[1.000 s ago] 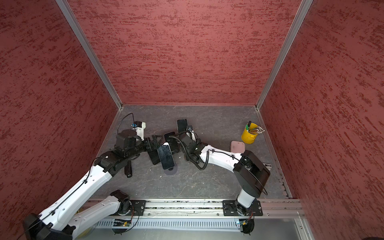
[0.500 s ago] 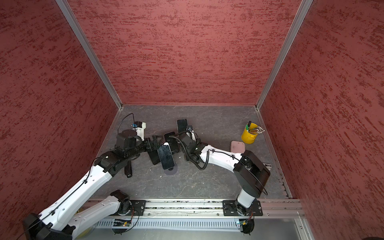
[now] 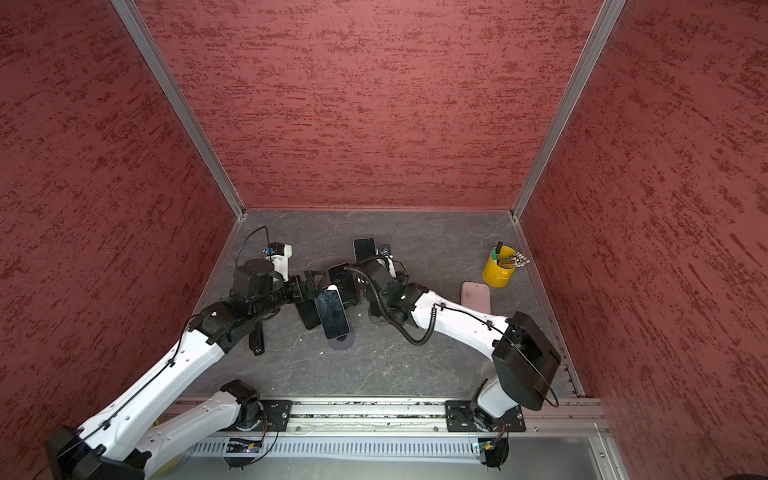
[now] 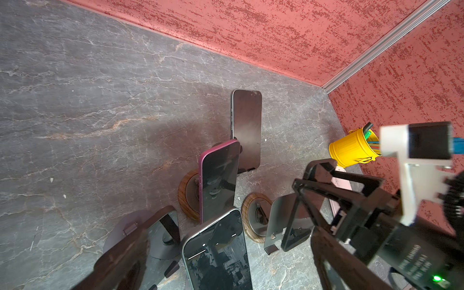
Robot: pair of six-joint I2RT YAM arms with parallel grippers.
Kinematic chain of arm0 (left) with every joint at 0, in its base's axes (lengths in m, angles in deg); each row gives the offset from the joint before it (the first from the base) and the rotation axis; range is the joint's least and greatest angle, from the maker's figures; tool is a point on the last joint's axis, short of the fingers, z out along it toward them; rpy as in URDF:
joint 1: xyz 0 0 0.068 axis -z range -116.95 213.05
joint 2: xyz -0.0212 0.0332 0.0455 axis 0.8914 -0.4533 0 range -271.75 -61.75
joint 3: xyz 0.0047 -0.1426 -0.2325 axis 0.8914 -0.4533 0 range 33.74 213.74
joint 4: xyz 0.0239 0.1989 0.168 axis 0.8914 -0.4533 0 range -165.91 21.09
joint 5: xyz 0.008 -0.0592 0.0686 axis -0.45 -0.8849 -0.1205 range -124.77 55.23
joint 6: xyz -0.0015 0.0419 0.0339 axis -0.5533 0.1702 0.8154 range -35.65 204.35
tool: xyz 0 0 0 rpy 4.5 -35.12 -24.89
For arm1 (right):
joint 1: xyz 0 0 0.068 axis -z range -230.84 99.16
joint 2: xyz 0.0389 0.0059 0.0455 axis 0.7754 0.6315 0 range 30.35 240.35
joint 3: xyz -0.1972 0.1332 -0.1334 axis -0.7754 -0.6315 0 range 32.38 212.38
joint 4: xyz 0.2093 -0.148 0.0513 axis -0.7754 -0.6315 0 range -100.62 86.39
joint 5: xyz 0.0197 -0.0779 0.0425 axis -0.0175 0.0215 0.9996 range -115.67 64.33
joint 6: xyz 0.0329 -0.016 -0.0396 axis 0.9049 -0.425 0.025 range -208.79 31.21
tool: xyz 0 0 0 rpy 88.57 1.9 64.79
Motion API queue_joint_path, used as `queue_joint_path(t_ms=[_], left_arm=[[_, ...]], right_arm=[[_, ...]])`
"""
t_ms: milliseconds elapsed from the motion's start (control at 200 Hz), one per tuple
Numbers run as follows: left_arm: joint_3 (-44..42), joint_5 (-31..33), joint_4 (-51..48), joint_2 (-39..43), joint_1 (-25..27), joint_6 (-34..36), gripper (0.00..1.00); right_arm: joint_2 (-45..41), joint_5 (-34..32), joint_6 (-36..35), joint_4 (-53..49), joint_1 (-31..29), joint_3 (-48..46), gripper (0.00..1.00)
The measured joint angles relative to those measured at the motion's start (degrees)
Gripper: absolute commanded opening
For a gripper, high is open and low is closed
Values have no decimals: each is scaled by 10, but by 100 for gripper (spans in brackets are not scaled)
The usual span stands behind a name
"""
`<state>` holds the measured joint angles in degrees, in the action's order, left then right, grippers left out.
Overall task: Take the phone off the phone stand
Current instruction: 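Lift the black phone up off its stand with the right gripper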
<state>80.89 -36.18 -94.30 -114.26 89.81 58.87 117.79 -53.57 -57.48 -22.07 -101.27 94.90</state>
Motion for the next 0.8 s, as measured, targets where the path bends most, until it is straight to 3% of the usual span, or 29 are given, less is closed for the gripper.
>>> queue_joint_path(t_ms=[286, 536, 802], left_arm=[[2, -11, 10, -1, 4, 9, 100], [2, -33, 37, -1, 23, 12, 100], [2, -41, 60, -1, 50, 20, 100]], right_arm=[[-33, -30, -2, -45, 15, -1, 27], [-74, -32, -3, -55, 80, -37, 27], [-65, 8, -18, -38, 145, -99, 27]])
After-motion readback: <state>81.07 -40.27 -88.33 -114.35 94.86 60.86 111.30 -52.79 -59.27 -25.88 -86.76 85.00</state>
